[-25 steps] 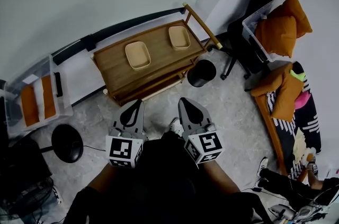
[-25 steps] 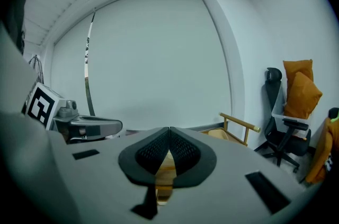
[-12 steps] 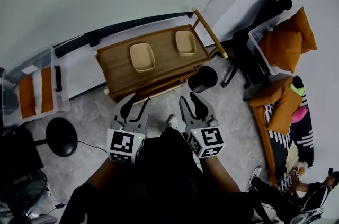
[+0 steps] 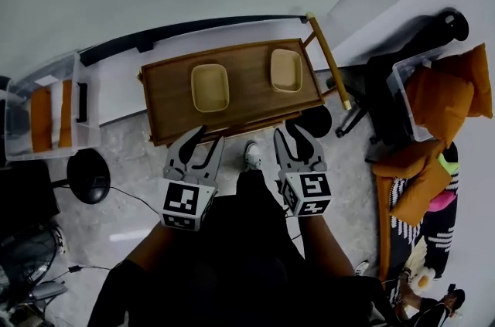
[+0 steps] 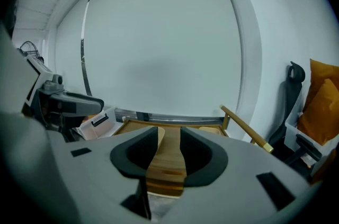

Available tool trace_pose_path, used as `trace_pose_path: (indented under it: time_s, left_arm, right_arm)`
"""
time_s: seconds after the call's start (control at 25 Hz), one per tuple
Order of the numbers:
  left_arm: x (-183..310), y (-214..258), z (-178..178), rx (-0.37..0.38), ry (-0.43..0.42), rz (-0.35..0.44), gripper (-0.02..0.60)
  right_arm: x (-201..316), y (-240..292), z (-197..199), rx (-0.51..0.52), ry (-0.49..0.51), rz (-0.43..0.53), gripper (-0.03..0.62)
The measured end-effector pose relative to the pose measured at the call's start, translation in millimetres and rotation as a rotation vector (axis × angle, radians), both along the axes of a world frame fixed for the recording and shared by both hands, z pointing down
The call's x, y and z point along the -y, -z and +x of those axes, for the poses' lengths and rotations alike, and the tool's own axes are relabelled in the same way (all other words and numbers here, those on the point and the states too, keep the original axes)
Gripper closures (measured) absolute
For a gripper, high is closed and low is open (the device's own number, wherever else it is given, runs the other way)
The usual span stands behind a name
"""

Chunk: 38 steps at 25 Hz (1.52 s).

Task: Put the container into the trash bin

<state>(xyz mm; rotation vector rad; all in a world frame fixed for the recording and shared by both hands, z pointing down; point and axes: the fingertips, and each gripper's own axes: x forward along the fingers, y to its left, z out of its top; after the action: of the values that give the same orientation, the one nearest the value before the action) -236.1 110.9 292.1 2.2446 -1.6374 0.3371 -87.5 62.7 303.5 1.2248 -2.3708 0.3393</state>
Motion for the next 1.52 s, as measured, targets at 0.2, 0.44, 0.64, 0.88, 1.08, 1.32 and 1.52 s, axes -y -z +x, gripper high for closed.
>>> trace_pose_path:
  time_s: [0.2,0.44,0.64,0.88,1.08,1.32,1.52]
  left_arm:
    - [63,-19,23,0.023,0.061,-0.056,0.451]
    - [112,-48,42,0.033,0.170,-0.132,0.451]
    - [137,-79,57,0.041,0.240,-0.193,0.451]
    - [150,-113,56,0.046,0.317,-0.247,0.451]
    - [153,-134,52,0.037,0.359,-0.285,0.451]
    - [155,-158,57,0.040,0.333,-0.332,0.451]
    - [158,-176,62,0.036,0.308,-0.365,0.451]
  right_arm:
    - [73,-26,12,-0.054,0.101,-0.044,0.448]
    - [121,-73,12,-0.141,0.284,-0.102,0.448]
    - [147,-111,10,-0.188,0.408,-0.141,0.448]
    - [162,-153,5,-0.280,0.537,-0.163,0.448]
    - [173,-180,0,-0.369,0.615,-0.166,0.448]
    - [171,-202,1,-0.462,0.693,-0.192,0.450]
    - [167,-221,7,-0.531,0.740,-0.206,0.462]
